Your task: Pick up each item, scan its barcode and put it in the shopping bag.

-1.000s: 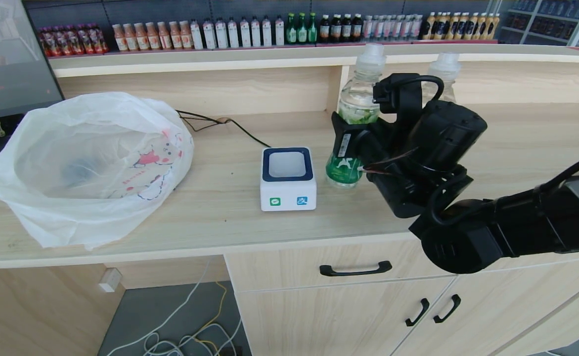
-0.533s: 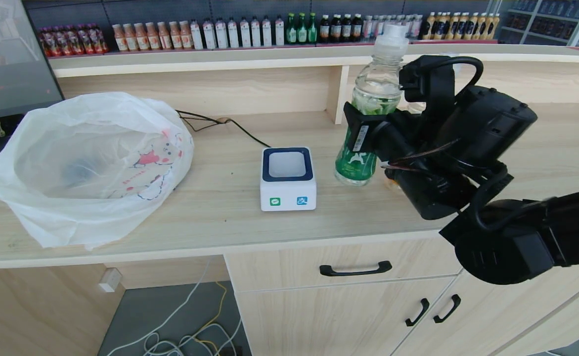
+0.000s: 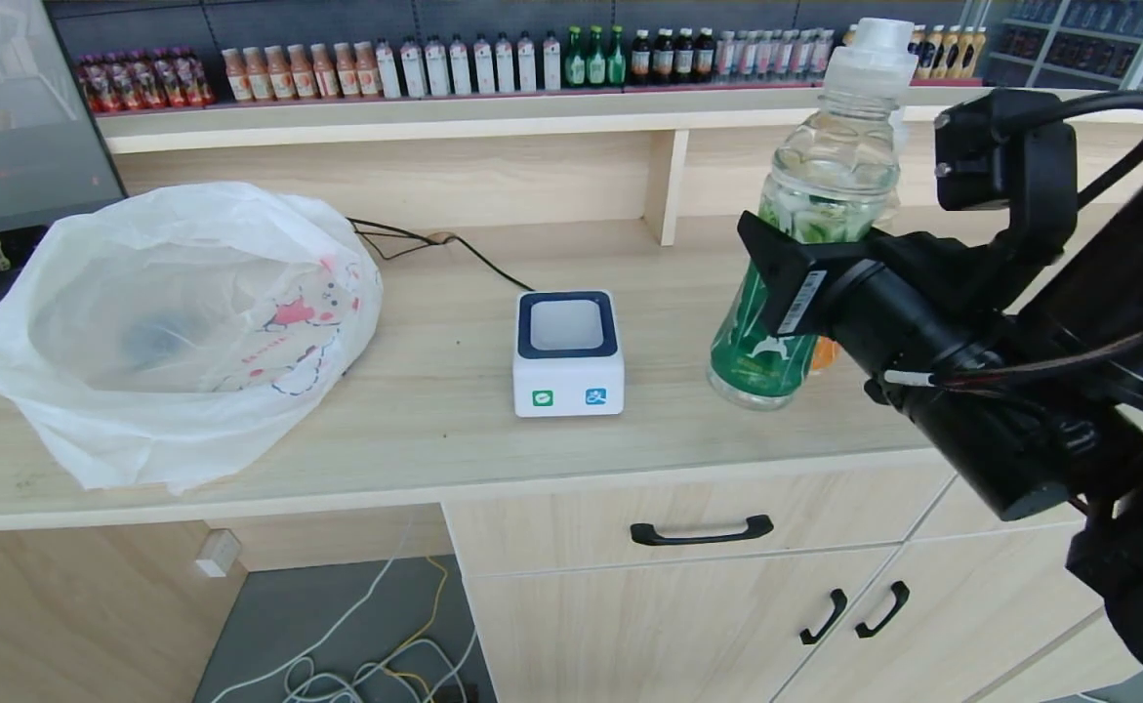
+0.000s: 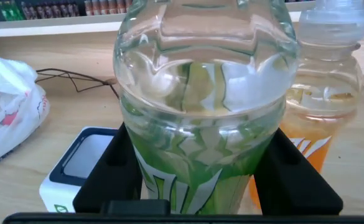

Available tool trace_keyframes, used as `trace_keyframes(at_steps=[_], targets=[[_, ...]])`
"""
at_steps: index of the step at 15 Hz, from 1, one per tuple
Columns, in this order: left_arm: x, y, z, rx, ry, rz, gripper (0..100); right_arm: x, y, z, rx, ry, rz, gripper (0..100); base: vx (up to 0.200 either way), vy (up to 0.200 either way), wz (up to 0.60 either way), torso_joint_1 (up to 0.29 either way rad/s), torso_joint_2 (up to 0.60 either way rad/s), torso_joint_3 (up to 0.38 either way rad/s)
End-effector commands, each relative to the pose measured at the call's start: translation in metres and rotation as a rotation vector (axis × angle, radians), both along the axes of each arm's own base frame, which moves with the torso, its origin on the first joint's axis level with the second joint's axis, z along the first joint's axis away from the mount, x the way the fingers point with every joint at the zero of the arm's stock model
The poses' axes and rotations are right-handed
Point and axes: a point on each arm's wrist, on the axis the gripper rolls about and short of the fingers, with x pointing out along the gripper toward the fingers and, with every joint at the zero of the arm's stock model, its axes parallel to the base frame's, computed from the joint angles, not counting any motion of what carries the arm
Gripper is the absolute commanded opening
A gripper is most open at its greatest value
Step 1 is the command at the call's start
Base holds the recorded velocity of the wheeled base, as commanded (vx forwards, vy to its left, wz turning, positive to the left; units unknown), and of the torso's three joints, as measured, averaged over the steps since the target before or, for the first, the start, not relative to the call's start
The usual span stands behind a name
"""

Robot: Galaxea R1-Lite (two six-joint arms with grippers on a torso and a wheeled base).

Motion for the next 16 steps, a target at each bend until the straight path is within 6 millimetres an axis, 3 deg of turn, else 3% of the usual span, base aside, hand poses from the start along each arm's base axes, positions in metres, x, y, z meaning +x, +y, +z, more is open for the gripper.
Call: trace_keyframes(at_steps=[1,4,5,10,13,16], targets=[[0.000,0.000,0.000,0.000,0.000,0.000,100,-0.032,-0.010,0.000,0.009,0.003,0.031,0,0.000,0.000,0.00,0.000,0.00,0.000],[0.000,0.000,0.000,0.000,0.000,0.000,100,-0.061,-0.020,-0.013,-0.003,0.043,0.042,0,0.000,0.000,0.00,0.000,0.00,0.000],[0.000,0.000,0.000,0.001,0.000,0.000,100,-0.076,-0.028,-0.020,-0.015,0.058,0.055,0,0.000,0.000,0.00,0.000,0.00,0.000],[0.000,0.000,0.000,0.001,0.000,0.000,100,-0.113,-0.068,-0.039,-0.070,0.054,0.060,0,0.000,0.000,0.00,0.000,0.00,0.000],[0.000,0.000,0.000,0.000,0.000,0.000,100,-0.123,-0.080,-0.050,-0.097,0.062,0.065,0,0.000,0.000,0.00,0.000,0.00,0.000],[0.000,0.000,0.000,0.000,0.000,0.000,100,-0.127,-0.080,-0.050,-0.115,0.054,0.082,0,0.000,0.000,0.00,0.000,0.00,0.000]])
